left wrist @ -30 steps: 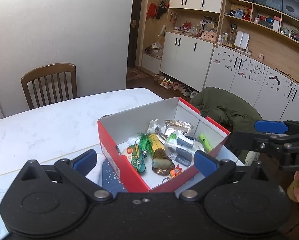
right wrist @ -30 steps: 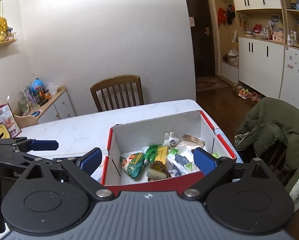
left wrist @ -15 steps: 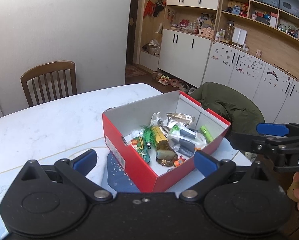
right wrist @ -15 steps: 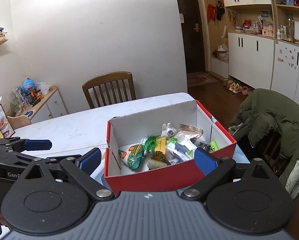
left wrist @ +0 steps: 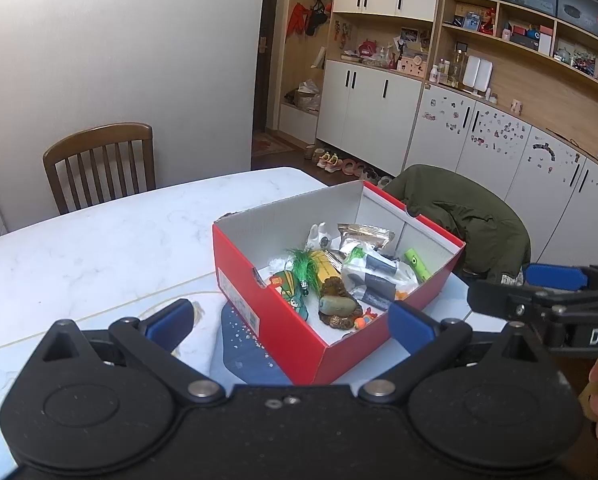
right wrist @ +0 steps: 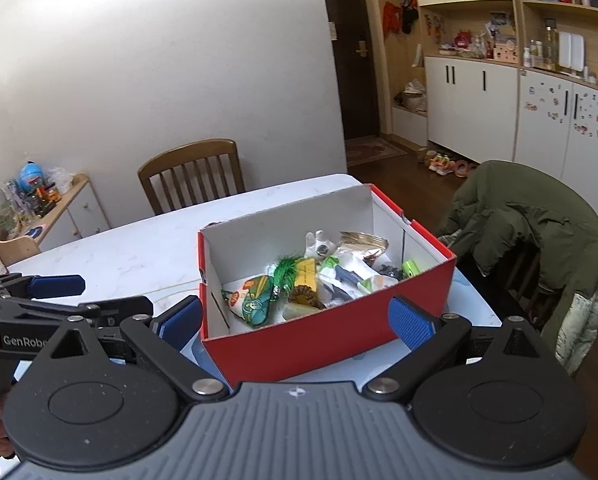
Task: Organize objects
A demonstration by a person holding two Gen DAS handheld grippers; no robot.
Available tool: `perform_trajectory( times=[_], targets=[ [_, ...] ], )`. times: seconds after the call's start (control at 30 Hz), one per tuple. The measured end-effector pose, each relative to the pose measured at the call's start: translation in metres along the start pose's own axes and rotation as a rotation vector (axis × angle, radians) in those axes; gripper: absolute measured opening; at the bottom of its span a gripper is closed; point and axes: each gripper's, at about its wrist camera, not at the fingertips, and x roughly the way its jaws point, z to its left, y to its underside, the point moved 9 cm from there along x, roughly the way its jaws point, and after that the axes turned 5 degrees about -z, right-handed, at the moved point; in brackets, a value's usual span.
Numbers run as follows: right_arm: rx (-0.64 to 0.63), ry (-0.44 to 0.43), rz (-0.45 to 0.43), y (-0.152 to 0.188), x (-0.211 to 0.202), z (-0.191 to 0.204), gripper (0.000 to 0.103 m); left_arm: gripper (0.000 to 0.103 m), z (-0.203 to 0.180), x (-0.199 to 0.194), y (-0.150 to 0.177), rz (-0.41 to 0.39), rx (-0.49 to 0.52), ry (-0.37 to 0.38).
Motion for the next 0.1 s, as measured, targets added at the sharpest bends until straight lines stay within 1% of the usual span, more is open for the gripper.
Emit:
perform_trajectory(
  times=[0.1],
  targets=[
    [0.001, 0.018, -0.004, 0.0027, -0.0033, 0.0026, 0.1, 0.103, 0.0007, -0.0023, 0.001, -0.001, 0.003, 0.01]
  ],
)
